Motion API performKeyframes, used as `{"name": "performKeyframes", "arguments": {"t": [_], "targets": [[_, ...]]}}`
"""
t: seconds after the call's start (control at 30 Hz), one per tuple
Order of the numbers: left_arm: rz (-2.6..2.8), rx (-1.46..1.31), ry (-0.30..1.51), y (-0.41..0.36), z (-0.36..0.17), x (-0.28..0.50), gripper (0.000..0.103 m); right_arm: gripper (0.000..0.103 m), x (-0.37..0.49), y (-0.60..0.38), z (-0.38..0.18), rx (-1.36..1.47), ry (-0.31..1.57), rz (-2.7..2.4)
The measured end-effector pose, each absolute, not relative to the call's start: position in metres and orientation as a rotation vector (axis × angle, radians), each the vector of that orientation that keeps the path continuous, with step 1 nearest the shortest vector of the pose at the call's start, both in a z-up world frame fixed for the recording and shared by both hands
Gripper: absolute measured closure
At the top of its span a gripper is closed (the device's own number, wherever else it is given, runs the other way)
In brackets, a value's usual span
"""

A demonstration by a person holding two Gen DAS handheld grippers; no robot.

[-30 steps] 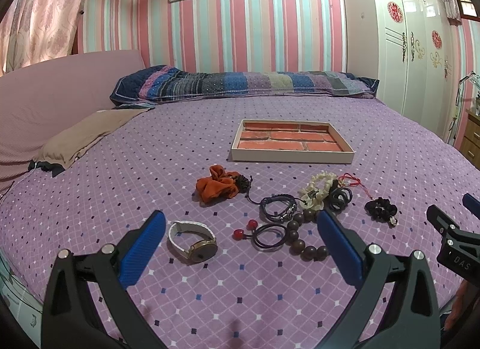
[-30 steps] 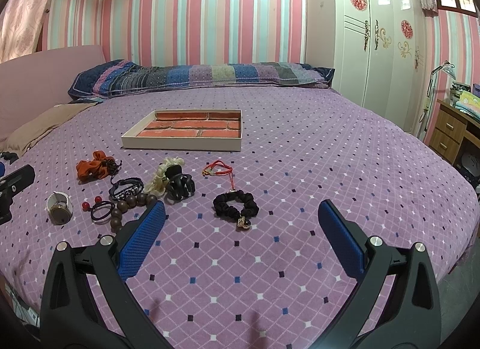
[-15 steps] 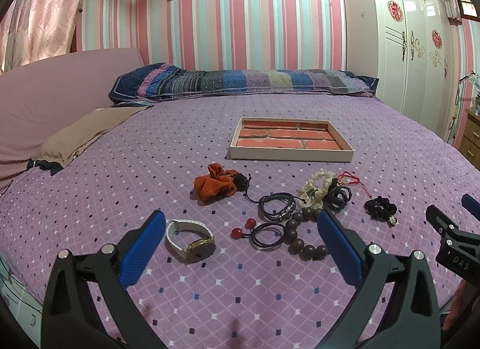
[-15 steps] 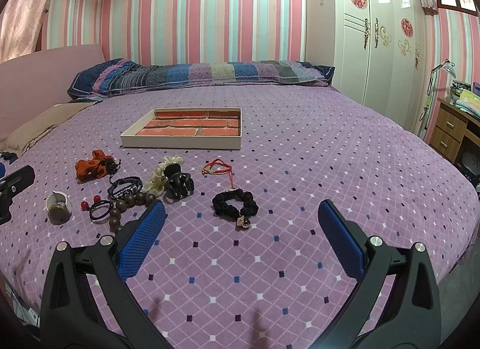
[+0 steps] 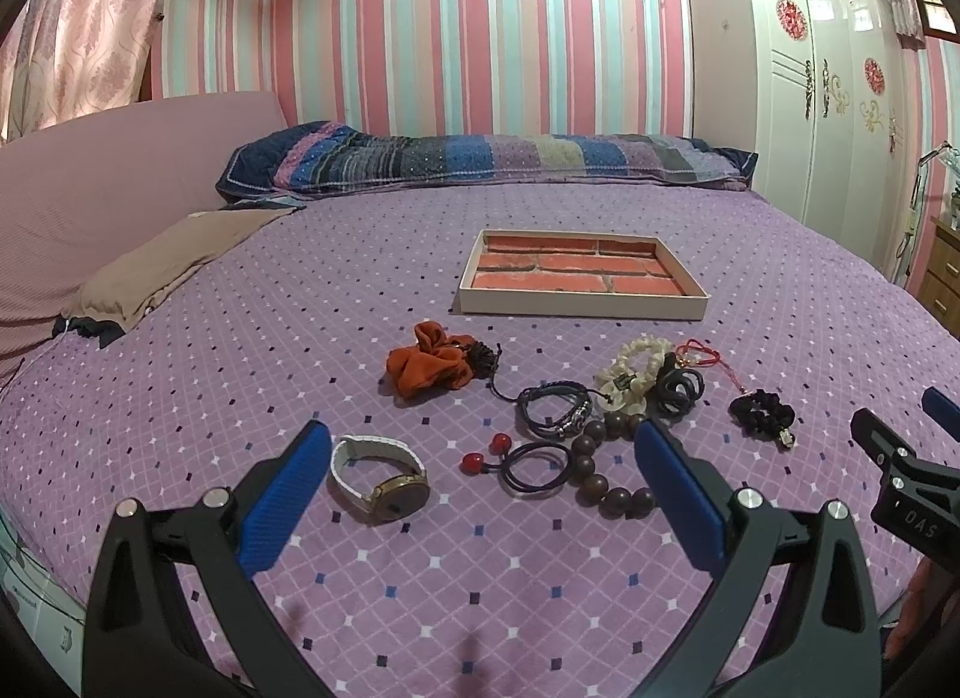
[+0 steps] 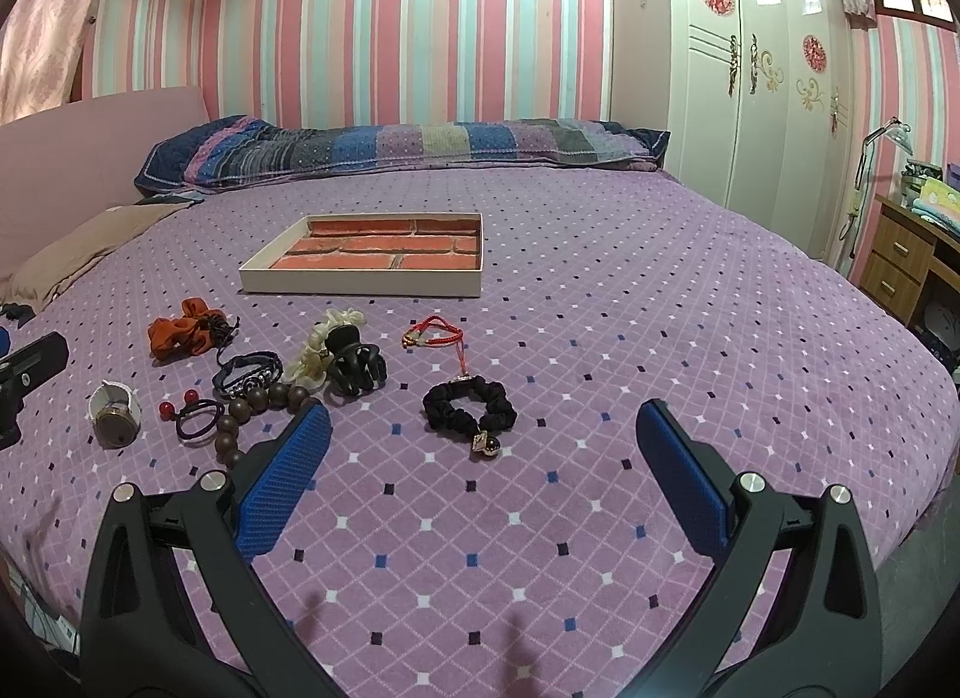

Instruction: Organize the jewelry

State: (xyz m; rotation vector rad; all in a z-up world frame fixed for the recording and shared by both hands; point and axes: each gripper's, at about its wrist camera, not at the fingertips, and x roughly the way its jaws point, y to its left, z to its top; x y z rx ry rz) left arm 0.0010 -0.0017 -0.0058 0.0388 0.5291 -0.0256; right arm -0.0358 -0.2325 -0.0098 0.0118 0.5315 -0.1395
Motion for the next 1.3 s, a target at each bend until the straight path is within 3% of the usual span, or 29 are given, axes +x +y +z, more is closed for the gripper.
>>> {"name": "performKeyframes", "arguments": {"t": [1.0,1.3], "targets": [[-0.054,0.063,0.606,-0.011,-0.013,0.038,0.004,0.004,-0.007,-0.246,-0.006,-0.083,0.51,-0.169],[0.005,0.094,0.636,-0.009,-0.018,0.058,0.004,0.004,0.02,-0.268,-0.014,-0.03,0.587,-0.169]]}}
